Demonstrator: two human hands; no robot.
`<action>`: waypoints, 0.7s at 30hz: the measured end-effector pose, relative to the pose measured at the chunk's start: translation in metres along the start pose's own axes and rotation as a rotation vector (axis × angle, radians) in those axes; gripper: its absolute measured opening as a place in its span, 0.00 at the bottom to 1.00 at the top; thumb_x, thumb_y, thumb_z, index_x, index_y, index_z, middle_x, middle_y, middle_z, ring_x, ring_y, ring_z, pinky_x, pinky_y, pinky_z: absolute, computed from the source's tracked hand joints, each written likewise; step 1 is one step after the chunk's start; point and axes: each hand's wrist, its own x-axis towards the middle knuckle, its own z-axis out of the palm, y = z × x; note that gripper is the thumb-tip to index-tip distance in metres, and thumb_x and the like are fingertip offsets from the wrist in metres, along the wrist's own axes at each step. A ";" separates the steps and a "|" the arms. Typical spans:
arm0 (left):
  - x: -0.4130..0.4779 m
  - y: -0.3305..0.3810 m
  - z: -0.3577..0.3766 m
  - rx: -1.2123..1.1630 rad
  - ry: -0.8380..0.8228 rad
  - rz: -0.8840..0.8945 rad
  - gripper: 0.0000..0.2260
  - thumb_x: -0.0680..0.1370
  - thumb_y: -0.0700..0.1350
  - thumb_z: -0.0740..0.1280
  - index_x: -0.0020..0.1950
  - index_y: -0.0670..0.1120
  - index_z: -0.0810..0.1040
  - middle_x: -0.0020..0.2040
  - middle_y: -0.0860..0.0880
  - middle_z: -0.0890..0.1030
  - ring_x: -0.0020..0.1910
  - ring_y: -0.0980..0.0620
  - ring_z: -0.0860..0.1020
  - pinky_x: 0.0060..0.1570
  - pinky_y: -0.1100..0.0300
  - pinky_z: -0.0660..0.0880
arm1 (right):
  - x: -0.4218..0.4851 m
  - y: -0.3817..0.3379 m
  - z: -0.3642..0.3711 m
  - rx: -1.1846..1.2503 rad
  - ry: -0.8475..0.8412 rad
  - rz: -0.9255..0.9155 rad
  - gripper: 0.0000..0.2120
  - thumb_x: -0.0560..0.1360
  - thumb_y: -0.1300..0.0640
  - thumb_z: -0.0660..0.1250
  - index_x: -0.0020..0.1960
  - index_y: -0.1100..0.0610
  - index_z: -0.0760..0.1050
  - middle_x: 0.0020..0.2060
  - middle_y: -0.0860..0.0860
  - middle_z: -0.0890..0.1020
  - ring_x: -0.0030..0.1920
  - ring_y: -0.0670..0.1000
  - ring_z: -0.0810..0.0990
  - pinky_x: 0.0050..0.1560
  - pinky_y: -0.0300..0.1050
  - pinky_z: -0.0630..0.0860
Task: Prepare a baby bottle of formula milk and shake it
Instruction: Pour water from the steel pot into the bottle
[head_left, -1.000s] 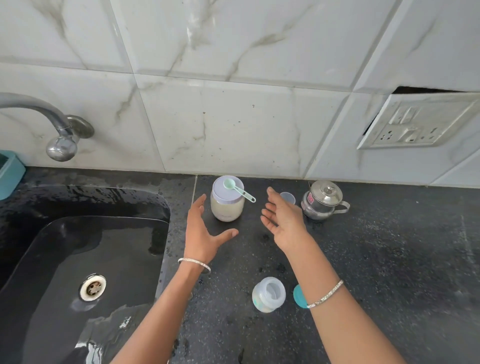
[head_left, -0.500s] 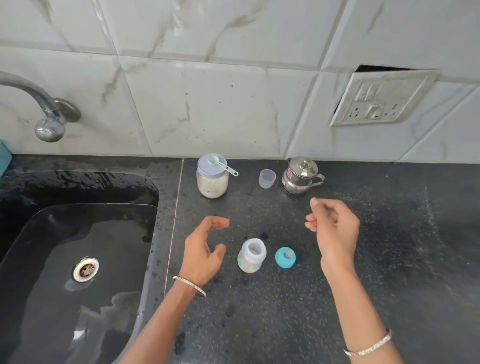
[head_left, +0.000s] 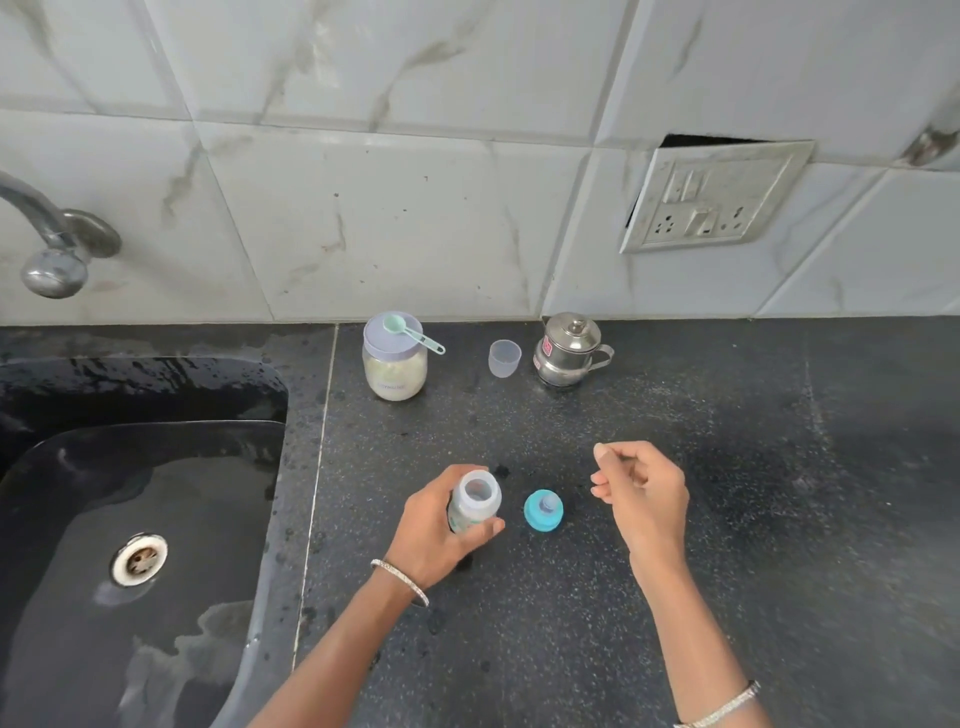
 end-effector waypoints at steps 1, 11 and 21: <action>0.000 0.000 0.001 -0.015 0.027 0.008 0.23 0.71 0.51 0.79 0.63 0.53 0.76 0.57 0.61 0.81 0.56 0.62 0.79 0.56 0.68 0.73 | 0.004 0.001 0.002 -0.002 -0.003 0.000 0.05 0.79 0.55 0.74 0.45 0.54 0.83 0.32 0.50 0.86 0.31 0.45 0.84 0.34 0.34 0.79; 0.024 0.015 -0.027 -0.154 0.194 -0.020 0.19 0.67 0.56 0.70 0.56 0.53 0.75 0.48 0.59 0.81 0.47 0.55 0.79 0.46 0.68 0.74 | 0.101 -0.014 0.034 -0.145 0.160 -0.010 0.09 0.82 0.51 0.69 0.58 0.55 0.80 0.47 0.52 0.87 0.48 0.52 0.84 0.57 0.53 0.79; 0.040 0.014 -0.043 -0.198 0.214 -0.067 0.22 0.66 0.56 0.71 0.58 0.52 0.76 0.49 0.56 0.82 0.49 0.51 0.80 0.51 0.55 0.76 | 0.172 -0.014 0.054 -0.059 -0.116 0.224 0.16 0.82 0.45 0.69 0.52 0.59 0.81 0.54 0.59 0.85 0.56 0.58 0.83 0.65 0.63 0.79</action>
